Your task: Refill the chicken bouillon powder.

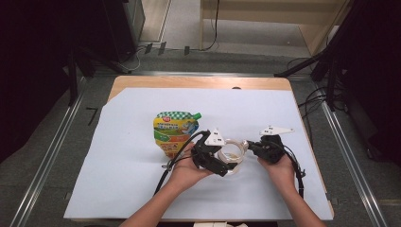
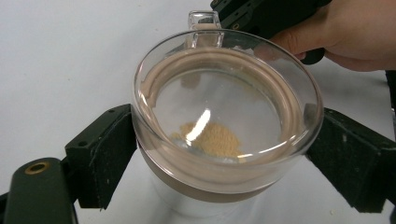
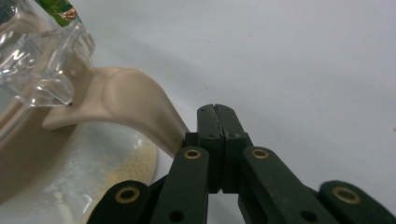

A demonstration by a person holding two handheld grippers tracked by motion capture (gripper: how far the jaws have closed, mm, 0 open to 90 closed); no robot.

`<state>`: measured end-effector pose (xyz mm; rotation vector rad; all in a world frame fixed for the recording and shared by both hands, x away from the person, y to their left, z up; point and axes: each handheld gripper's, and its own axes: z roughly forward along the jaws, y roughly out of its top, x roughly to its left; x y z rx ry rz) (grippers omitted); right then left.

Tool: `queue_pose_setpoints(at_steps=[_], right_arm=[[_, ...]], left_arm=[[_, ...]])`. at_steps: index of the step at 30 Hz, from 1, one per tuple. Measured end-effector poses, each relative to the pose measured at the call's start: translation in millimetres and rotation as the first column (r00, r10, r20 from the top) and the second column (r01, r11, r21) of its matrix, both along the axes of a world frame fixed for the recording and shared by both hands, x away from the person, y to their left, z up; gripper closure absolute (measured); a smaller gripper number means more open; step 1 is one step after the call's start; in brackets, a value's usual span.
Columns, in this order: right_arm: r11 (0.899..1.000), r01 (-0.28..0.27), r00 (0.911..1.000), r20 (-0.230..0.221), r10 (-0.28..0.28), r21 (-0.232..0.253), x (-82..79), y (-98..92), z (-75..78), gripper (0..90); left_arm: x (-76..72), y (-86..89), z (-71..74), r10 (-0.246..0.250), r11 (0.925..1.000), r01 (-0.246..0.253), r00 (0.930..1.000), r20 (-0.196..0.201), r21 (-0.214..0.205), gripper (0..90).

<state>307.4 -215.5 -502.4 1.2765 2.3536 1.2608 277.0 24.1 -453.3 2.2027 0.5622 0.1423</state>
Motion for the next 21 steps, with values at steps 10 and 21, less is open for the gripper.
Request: queue_pose_setpoints(at_steps=[10,21], right_arm=[[1.000,0.003,1.0000,-0.003,-0.003,-0.001,-0.5,0.1,-0.1,90.0],[1.000,0.006,1.0000,-0.001,-0.006,-0.005,-1.3,-0.1,0.0,90.0]], left_arm=[[0.1,0.2,7.0,-0.004,1.0000,0.004,0.9999,0.012,-0.007,12.3],[1.1,-1.1,12.8,0.000,0.9999,0.000,1.0000,0.000,-0.010,12.7]])
